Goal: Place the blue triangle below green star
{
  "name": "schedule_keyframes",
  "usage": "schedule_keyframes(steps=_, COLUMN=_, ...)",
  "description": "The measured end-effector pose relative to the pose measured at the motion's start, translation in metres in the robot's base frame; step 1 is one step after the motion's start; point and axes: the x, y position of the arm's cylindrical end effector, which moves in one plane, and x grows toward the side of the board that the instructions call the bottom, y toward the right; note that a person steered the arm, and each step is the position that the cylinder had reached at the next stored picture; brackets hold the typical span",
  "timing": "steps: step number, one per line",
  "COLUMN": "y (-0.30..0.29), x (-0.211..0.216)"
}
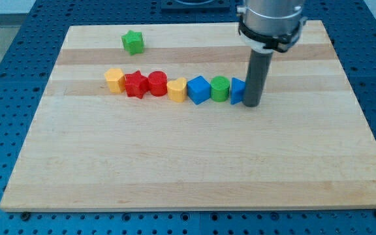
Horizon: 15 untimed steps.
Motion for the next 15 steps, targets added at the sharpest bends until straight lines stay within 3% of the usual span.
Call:
schedule_keyframes(steps=3, y=-0.013, x=-0.088)
schedule_keyframes(steps=4, y=-0.012, x=-0.095)
schedule_keyframes(steps=6, y=0.047, x=-0.065)
schedule_keyframes(steps=7, y=0.033, x=-0.056)
schedule_keyframes(steps=9, y=-0.057, x=-0.099)
schedule_keyframes(steps=10, y=-0.070, x=-0.103)
schedule_keyframes(steps=12, y=-0.008, x=-0.068)
schedule_keyframes(steps=14, y=-0.058, x=-0.055)
schedule_keyframes(steps=15, y=-0.091, x=-0.086)
